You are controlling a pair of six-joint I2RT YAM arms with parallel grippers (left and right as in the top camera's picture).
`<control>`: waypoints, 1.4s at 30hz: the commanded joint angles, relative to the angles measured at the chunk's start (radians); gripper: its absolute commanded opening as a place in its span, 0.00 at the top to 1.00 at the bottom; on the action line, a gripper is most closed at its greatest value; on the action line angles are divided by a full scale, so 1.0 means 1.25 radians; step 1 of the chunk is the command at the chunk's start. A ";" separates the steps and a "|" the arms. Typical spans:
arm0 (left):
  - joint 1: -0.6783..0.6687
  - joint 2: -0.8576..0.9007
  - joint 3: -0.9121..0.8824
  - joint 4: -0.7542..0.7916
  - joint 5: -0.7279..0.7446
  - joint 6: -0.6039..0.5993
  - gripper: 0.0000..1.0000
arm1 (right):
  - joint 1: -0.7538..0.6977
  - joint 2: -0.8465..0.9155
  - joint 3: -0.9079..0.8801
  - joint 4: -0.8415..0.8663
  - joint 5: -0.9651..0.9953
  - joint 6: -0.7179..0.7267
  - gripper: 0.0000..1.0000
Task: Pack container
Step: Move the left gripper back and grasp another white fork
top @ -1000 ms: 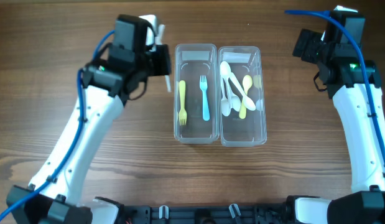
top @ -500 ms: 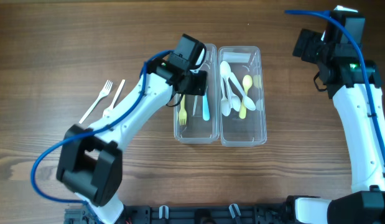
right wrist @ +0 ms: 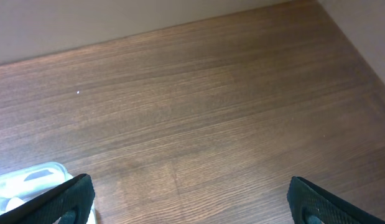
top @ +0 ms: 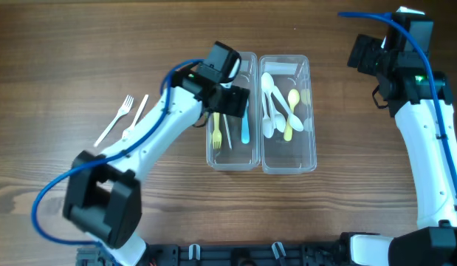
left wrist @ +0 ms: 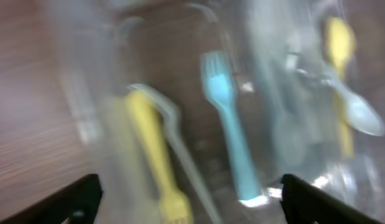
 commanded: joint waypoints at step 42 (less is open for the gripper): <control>0.419 0.016 -0.143 -0.067 -0.064 0.312 0.54 | -0.001 0.004 0.006 0.002 0.003 -0.014 0.00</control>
